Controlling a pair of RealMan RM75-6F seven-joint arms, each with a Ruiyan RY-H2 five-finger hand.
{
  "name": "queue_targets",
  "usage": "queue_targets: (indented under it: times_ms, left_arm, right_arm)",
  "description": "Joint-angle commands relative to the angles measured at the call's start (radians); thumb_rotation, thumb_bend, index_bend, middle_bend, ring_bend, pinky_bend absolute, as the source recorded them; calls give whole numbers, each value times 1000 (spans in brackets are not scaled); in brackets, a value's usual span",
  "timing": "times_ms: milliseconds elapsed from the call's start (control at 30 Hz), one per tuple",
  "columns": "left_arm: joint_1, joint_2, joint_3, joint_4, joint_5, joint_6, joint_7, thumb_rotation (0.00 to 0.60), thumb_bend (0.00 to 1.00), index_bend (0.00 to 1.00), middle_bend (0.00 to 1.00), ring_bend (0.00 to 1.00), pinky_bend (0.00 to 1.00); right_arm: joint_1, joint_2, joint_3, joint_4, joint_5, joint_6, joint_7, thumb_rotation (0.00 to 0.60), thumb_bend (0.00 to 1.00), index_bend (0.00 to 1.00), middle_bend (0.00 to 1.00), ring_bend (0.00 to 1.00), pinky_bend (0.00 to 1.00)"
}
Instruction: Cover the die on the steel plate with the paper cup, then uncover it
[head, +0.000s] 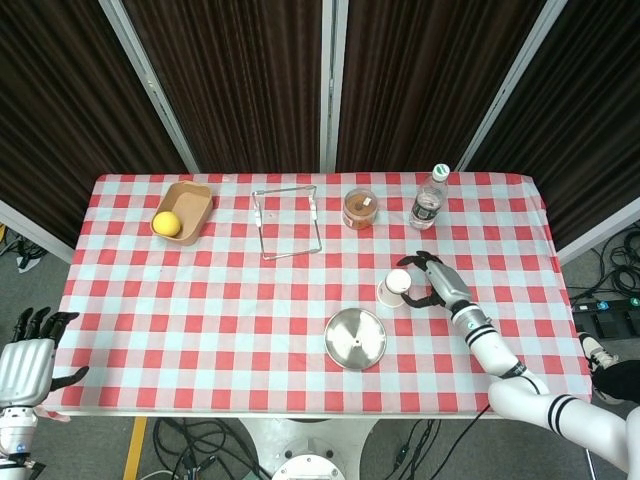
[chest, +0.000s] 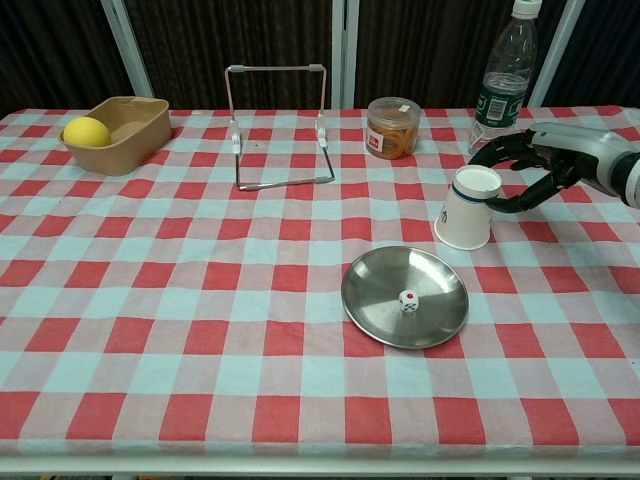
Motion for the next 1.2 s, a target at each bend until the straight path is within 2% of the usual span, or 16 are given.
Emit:
queue_targets:
  times_ms: [33, 100, 267, 400, 500, 600, 867, 1200]
  left_arm:
    - [0, 0, 0, 1, 1, 1, -1, 600, 17, 205, 198, 88, 3]
    - [1, 0, 0, 2, 0, 2, -2, 600, 18, 205, 198, 88, 3]
    - [0, 1, 0, 3, -3, -2, -3, 600, 18, 205, 198, 88, 3]
    - [-2, 1, -1, 0, 0, -1, 0, 600, 17, 205, 198, 88, 3]
    - [-3, 1, -1, -2, 1, 0, 1, 600, 17, 205, 198, 88, 3]
    - [-1, 0, 1, -1, 1, 0, -1, 600, 17, 205, 198, 88, 3]
    - [8, -6, 6, 13, 1, 5, -17, 600, 17, 205, 198, 88, 3]
    - [12, -13, 7, 28, 0, 6, -36, 600, 17, 205, 198, 88, 3]
  right_arm:
    - [-4, -9, 10, -2, -3, 21, 9, 600, 261, 371, 241, 8, 33]
    - [-10, -7, 13, -14, -21, 42, 25, 600, 282, 451, 264, 21, 33]
    - [-31, 39, -1, -97, -127, 109, 80, 600, 289, 511, 287, 38, 33]
    - [-35, 96, -57, -203, -292, 159, 159, 600, 290, 534, 301, 44, 33]
    - [-29, 96, -106, -219, -382, 187, 175, 600, 290, 544, 312, 45, 34]
    - [-20, 80, -150, -212, -423, 181, 167, 600, 291, 549, 316, 45, 33]
    - [-6, 17, -193, -152, -439, 180, 148, 600, 292, 551, 318, 45, 33]
    - [11, -28, -160, -83, -386, 196, 100, 600, 295, 552, 318, 45, 33]
